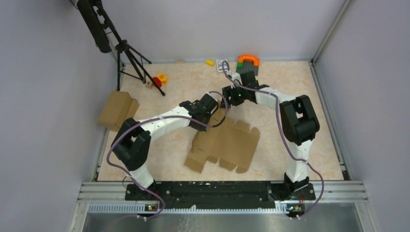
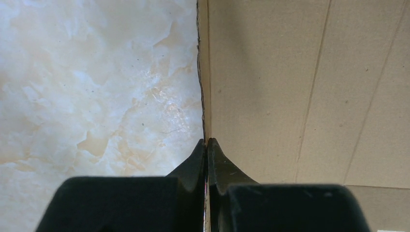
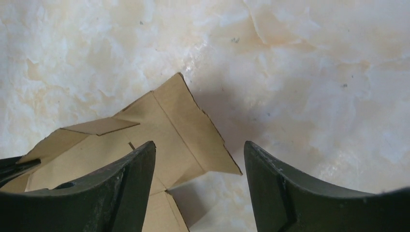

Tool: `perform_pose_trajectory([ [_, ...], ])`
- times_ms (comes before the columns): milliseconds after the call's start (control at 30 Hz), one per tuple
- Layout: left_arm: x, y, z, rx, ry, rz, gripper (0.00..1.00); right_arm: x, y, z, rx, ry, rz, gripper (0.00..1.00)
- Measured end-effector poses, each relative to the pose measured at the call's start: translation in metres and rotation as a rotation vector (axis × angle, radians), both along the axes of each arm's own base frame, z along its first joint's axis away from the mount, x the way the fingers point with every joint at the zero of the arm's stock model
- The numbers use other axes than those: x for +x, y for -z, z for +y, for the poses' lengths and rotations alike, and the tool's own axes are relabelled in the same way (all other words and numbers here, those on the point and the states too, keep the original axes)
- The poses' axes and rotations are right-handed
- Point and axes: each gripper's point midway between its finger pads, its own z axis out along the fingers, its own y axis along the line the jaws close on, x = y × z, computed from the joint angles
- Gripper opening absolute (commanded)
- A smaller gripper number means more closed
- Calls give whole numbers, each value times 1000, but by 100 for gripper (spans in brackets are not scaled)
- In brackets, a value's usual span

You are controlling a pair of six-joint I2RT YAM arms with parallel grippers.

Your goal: Fold the paper box

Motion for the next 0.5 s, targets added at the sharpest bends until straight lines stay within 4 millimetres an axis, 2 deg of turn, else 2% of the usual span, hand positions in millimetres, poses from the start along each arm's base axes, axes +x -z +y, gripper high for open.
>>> perform_pose_trajectory([
  [133,0,-2,2,32,1,-10,0,0,1,4,11,-29,-6,51],
  [300,1,-13,0,59,5,-32,0,1,0,6,21,-53,-27,23],
  [500,6,-33,-12,113,24,-92,0,-15,6,0,33,-49,-32,10],
])
